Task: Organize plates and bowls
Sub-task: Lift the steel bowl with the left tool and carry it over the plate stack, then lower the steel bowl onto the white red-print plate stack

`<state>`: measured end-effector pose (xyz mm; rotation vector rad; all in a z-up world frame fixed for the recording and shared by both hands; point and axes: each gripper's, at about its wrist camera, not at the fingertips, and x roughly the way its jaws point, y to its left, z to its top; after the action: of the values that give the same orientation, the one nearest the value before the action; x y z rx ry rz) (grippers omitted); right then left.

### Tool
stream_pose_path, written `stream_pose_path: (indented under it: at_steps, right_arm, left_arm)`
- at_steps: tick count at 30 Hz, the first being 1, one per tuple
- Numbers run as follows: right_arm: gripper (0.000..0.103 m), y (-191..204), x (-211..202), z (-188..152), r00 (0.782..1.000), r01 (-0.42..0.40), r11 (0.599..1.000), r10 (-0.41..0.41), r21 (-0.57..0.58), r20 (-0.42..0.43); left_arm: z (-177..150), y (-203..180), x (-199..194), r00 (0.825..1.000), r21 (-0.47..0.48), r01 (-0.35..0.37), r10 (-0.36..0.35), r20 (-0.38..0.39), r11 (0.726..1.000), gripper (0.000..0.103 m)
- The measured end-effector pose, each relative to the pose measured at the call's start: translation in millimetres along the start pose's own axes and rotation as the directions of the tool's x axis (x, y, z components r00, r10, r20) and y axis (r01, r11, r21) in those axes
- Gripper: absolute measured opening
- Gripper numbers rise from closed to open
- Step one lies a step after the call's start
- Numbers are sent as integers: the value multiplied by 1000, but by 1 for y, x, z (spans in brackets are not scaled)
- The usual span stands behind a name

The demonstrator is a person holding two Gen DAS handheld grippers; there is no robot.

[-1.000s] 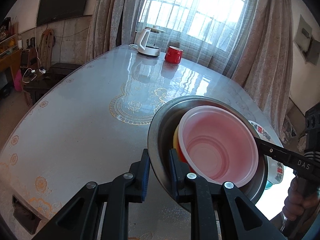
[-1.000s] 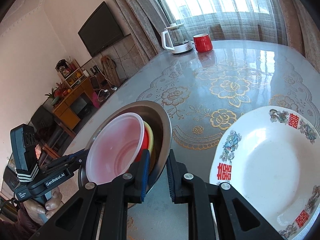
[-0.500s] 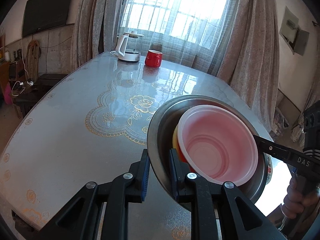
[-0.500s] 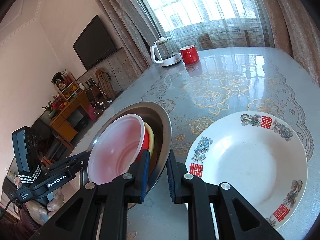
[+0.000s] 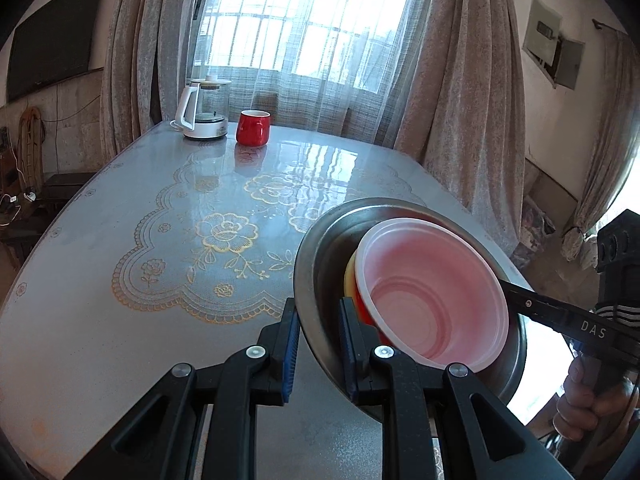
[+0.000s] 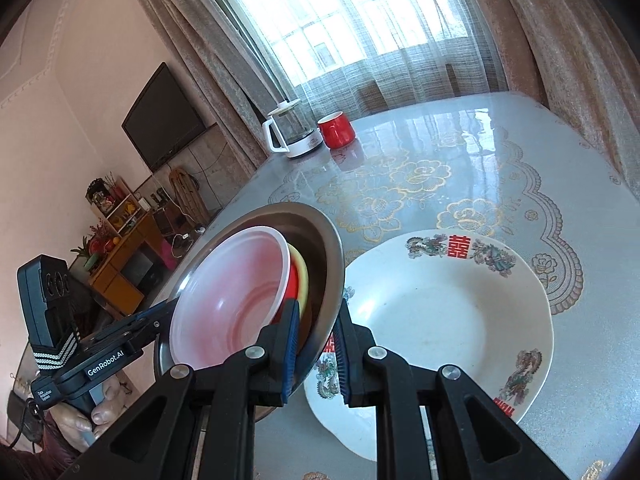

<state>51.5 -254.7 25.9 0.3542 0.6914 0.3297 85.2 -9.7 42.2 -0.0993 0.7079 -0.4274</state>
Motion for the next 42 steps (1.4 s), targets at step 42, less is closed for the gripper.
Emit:
stream_pose_path:
  at_steps: [42]
  right_arm:
    - [16,-106,-22,-18,977,209,953,-212,220,-9]
  left_arm:
    - [-6,-81,94,978,106,80,-58,-199,991,20]
